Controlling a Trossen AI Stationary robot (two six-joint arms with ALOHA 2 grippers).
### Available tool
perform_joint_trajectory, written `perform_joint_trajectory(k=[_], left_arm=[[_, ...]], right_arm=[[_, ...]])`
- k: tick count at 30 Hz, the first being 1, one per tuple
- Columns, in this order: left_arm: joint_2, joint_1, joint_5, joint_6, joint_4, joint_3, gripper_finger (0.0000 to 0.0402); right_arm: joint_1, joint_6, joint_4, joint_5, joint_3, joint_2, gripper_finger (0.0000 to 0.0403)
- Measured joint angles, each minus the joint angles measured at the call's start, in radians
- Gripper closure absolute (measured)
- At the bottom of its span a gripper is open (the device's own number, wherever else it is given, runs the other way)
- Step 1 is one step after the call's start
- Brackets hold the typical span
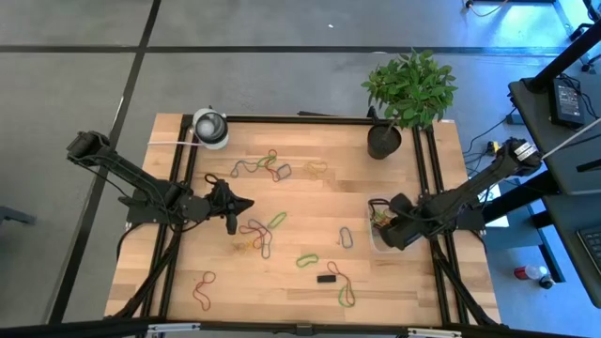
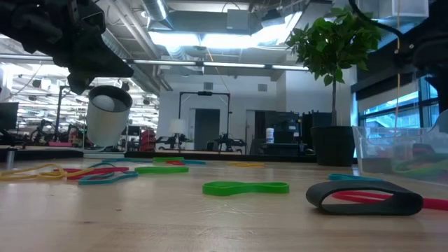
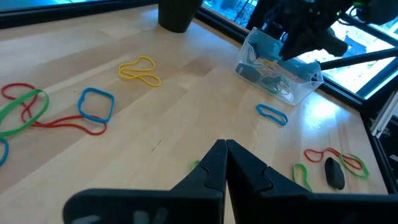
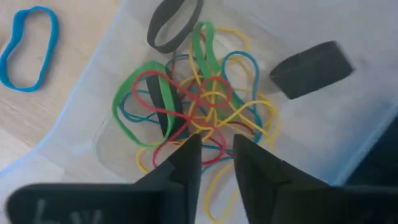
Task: Pick and place rubber bands into bin
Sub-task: Put the yellow rubber band into the transparent bin
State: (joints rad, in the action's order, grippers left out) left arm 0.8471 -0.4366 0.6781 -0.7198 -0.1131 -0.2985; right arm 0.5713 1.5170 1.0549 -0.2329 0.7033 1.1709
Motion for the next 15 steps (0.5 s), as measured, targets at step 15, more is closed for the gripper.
perform_joint_trajectory(k=[15], left_arm=[[0.0, 0.0, -0.147, 0.072, 0.004, 0.0, 0.0399]], right_arm=[[-0.096, -0.172, -0.066, -0.315, 0.298, 0.092, 0.034]])
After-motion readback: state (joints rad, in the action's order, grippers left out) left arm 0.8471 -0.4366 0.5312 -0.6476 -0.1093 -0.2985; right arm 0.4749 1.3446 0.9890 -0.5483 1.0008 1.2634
